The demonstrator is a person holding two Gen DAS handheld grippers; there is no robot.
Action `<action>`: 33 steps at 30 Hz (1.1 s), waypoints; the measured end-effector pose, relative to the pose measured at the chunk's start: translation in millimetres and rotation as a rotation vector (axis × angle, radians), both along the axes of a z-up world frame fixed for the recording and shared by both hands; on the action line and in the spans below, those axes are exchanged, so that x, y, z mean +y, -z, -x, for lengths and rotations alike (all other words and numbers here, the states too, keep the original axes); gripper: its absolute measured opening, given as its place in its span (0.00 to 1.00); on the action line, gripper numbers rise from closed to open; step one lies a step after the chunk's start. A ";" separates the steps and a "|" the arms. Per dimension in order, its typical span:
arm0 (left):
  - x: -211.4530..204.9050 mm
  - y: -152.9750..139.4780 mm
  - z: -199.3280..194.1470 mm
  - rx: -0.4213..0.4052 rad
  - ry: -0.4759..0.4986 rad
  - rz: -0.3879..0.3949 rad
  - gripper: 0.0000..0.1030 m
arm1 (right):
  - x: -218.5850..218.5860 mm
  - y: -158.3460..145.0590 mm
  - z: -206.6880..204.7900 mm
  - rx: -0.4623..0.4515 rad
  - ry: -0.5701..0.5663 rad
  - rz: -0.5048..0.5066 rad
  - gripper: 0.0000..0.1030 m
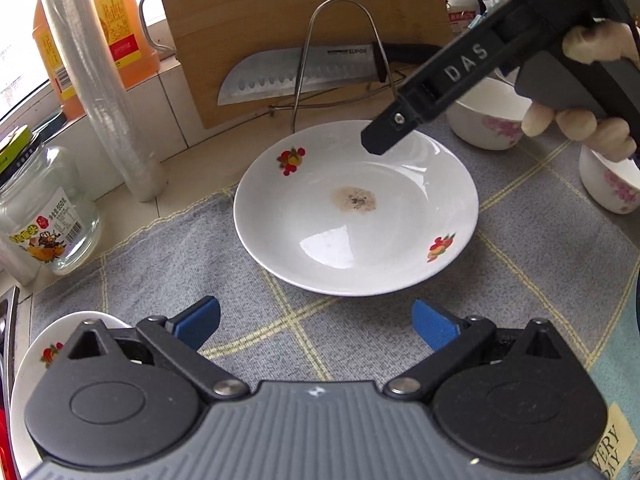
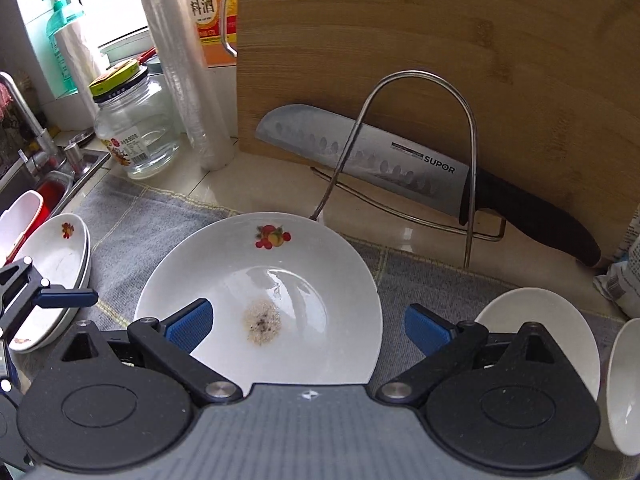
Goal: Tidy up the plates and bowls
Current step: 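Move the right tool to the stained floral plate and grasp its rim, then lift the stained plate with the right tool and carry it toward the plate stack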
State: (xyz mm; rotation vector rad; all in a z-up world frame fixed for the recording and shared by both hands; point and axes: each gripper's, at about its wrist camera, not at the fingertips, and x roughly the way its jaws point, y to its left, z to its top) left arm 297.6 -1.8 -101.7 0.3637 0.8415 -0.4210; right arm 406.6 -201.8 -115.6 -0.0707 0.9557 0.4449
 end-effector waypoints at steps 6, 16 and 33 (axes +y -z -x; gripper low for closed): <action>-7.6 10.8 -13.1 0.031 0.025 -0.028 0.98 | -5.2 16.3 -32.8 0.115 0.011 -0.058 1.00; -16.2 18.9 -25.3 0.049 0.085 -0.038 0.98 | 0.3 27.0 -51.0 0.163 -0.040 -0.077 1.00; -19.8 22.3 -33.5 0.058 0.151 -0.048 0.98 | 6.0 33.6 -81.6 0.330 -0.157 -0.091 0.83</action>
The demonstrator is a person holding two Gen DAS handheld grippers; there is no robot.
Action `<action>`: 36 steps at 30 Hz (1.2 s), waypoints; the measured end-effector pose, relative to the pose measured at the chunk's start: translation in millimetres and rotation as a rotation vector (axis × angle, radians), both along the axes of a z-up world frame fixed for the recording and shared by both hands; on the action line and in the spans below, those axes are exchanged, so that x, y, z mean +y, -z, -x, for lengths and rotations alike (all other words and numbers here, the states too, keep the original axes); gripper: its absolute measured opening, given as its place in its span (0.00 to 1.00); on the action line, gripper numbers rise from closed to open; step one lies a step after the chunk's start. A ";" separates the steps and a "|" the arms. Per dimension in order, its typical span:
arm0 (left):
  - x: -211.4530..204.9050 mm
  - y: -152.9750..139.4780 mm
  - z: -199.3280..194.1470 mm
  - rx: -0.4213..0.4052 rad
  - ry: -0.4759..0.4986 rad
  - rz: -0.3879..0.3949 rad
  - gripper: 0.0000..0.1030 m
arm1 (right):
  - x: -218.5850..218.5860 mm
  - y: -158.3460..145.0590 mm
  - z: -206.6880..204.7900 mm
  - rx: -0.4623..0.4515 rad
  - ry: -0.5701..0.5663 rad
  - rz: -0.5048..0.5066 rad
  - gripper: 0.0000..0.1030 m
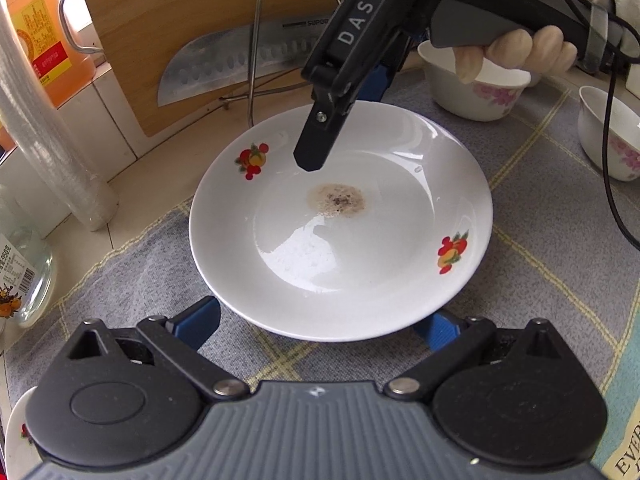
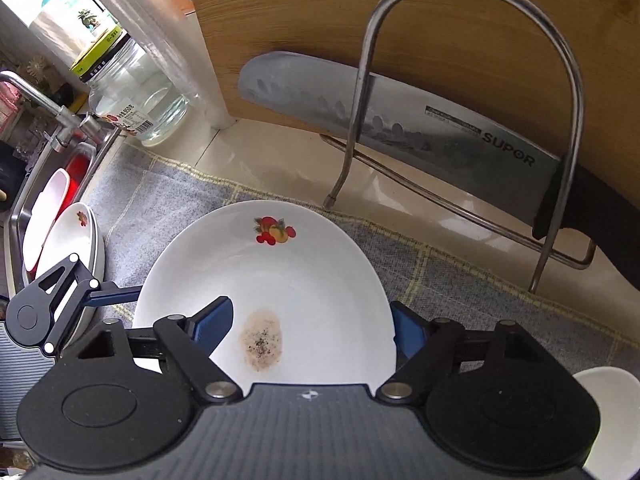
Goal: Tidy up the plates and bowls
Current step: 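Lift the stained plate with the right tool and carry it toward the plate stack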
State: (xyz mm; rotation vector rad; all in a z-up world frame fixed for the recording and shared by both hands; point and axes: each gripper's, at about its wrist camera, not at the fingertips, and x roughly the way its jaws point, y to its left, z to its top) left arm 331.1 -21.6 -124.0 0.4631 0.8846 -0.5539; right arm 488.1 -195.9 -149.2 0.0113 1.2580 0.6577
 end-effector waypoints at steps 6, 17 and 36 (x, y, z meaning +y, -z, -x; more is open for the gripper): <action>1.4 0.6 -1.5 0.008 0.013 0.015 0.99 | -5.8 4.9 -1.9 0.050 -0.004 -0.036 0.82; 1.5 -0.3 -4.7 0.018 0.033 0.012 0.99 | -5.8 0.6 1.7 0.041 -0.012 -0.042 0.82; 11.2 -18.6 18.9 -0.027 0.003 0.005 0.98 | 9.3 -25.1 19.7 -0.011 -0.057 -0.037 0.82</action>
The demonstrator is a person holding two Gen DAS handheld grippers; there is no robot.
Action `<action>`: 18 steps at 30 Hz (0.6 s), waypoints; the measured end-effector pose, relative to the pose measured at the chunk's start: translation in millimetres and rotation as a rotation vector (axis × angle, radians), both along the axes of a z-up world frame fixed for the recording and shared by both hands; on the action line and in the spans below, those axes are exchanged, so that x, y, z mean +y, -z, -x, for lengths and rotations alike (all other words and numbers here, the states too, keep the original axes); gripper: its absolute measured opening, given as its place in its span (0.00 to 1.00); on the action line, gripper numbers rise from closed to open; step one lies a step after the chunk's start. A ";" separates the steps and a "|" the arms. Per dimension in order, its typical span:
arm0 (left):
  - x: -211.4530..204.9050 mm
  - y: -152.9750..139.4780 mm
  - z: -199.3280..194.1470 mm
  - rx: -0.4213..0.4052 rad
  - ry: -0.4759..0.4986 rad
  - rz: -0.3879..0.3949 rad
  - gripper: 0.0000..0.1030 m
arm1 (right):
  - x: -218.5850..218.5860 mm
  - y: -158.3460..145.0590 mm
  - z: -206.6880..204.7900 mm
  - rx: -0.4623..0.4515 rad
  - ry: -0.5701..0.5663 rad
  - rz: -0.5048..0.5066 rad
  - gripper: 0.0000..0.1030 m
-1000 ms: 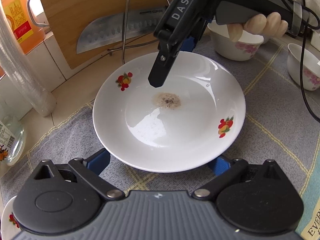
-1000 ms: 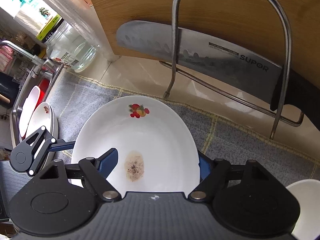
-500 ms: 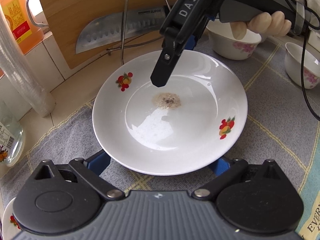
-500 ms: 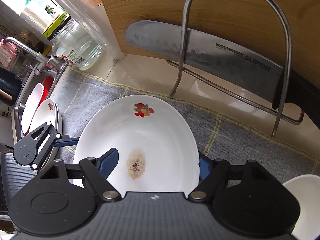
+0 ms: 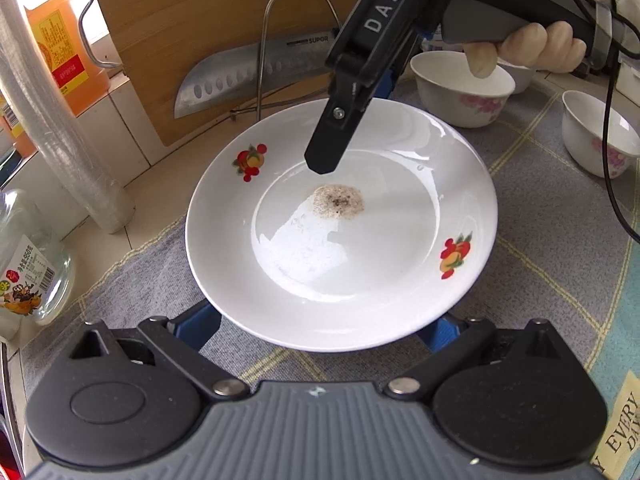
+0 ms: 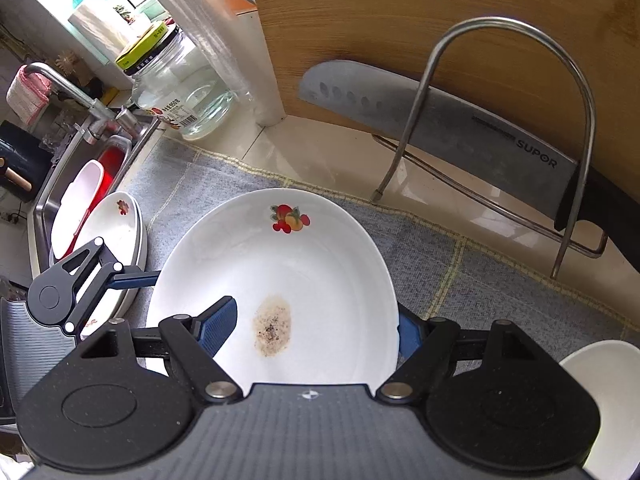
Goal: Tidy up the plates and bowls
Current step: 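Lift the stained plate with the right tool and carry it toward the plate stack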
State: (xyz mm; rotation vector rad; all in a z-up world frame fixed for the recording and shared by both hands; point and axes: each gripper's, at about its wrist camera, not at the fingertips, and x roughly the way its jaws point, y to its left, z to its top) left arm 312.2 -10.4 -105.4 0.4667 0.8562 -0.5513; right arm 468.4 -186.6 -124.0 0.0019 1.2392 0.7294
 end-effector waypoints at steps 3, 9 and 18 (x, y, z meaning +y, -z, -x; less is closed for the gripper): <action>3.9 -5.2 6.6 -0.008 -0.010 0.001 0.98 | 5.4 -7.0 6.2 -0.014 -0.014 0.000 0.82; 13.7 -14.1 22.3 -0.026 -0.035 -0.001 0.98 | 20.2 -19.2 20.7 -0.037 -0.047 0.002 0.82; 35.2 -23.8 44.9 -0.043 -0.101 0.006 0.98 | 51.8 -35.1 41.2 -0.069 -0.110 0.007 0.82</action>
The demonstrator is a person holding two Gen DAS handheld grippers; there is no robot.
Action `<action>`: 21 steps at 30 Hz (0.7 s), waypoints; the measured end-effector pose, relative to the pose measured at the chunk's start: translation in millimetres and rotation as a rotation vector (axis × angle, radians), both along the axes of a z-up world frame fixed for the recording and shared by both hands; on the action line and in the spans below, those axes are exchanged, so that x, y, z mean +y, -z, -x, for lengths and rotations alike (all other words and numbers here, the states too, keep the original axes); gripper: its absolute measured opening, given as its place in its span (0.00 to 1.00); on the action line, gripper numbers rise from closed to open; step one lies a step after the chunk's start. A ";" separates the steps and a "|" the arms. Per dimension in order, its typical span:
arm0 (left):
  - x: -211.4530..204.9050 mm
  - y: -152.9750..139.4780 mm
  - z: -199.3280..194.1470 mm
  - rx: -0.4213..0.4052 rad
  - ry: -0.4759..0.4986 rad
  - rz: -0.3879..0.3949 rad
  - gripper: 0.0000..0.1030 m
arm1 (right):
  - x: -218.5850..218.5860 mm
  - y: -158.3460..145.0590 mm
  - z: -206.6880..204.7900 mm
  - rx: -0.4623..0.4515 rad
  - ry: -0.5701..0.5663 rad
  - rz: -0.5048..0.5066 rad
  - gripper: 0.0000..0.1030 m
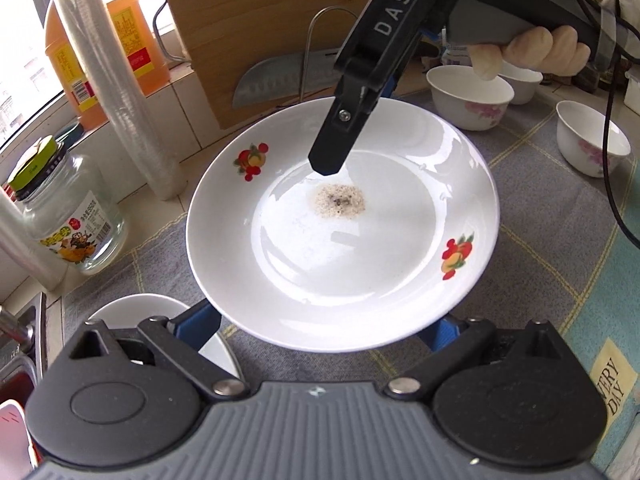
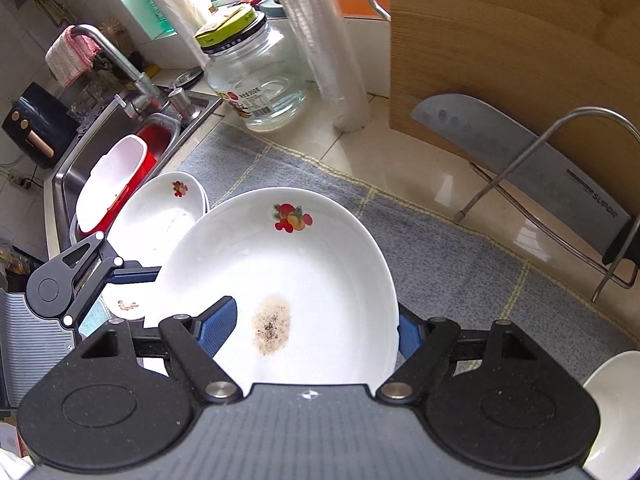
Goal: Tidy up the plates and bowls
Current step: 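Lift the stained plate with the right tool and carry it toward the plate stack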
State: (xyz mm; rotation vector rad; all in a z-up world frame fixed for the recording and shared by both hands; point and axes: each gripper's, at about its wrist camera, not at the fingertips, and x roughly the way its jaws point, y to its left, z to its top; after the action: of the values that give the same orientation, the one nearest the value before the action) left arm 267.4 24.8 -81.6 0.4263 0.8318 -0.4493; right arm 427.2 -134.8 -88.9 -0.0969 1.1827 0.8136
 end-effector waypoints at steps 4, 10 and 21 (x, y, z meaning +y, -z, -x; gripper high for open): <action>12.2 -5.0 10.7 -0.012 -0.030 -0.001 0.98 | 16.4 -6.3 7.1 -0.015 -0.027 0.002 0.82; 32.7 -9.7 22.6 -0.022 -0.071 -0.004 0.98 | 42.4 -9.9 17.2 -0.017 -0.064 -0.002 0.82; 75.4 -16.1 42.9 -0.030 -0.169 0.004 0.98 | 95.6 -9.5 27.8 -0.014 -0.144 -0.002 0.82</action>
State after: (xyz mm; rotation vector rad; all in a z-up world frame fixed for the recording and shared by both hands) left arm 224.5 100.2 -65.5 0.3553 0.8302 -0.2874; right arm 399.3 -39.2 -79.4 -0.1869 1.1715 0.9388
